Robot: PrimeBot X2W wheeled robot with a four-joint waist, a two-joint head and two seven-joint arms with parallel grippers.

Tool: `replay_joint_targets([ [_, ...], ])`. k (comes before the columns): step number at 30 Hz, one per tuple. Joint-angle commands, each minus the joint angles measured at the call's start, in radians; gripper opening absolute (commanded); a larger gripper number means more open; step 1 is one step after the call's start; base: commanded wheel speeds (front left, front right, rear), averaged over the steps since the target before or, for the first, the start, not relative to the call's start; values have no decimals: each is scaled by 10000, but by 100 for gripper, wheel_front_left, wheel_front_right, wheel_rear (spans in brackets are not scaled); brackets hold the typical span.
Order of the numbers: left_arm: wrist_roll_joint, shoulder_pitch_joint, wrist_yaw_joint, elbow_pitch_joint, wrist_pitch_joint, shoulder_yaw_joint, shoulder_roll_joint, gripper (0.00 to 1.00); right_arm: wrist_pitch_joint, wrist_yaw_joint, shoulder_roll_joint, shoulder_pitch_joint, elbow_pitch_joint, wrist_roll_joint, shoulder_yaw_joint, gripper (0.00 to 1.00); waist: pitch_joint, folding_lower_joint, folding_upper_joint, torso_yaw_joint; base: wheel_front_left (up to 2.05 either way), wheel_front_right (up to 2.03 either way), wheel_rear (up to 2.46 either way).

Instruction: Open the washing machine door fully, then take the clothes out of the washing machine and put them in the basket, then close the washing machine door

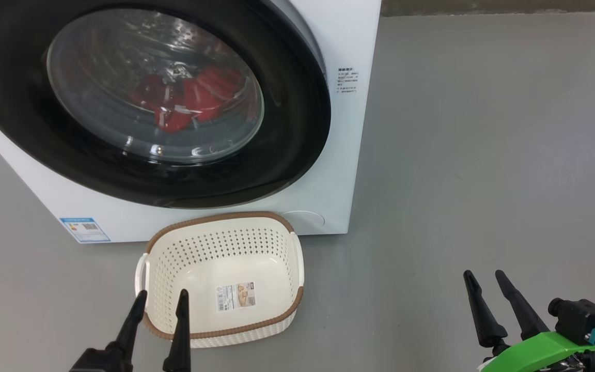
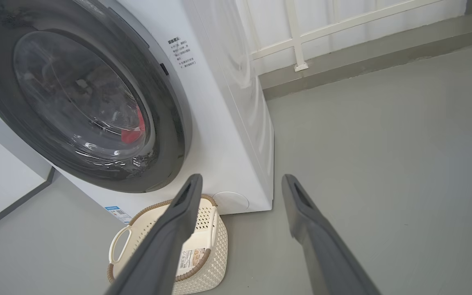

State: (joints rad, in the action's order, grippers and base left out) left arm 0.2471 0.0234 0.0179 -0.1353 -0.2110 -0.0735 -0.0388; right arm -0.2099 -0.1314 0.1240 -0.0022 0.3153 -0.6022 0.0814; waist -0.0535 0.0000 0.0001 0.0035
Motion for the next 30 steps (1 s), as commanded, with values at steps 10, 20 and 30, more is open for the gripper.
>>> replay_joint_targets([
  [10,-1189,88,4,233,-428,226,-110,100,-439,7,236,8,-123,1120,251,100,-18,0,-1,-37,0,0,0],
  [20,-1164,107,18,6,-508,366,-114,100,-519,7,130,152,9,1349,-91,100,-34,0,-1,-94,0,0,0],
  [30,-1058,73,78,-275,-508,541,-114,100,-519,7,25,309,81,1372,-367,100,-43,0,-1,-110,0,0,0],
])
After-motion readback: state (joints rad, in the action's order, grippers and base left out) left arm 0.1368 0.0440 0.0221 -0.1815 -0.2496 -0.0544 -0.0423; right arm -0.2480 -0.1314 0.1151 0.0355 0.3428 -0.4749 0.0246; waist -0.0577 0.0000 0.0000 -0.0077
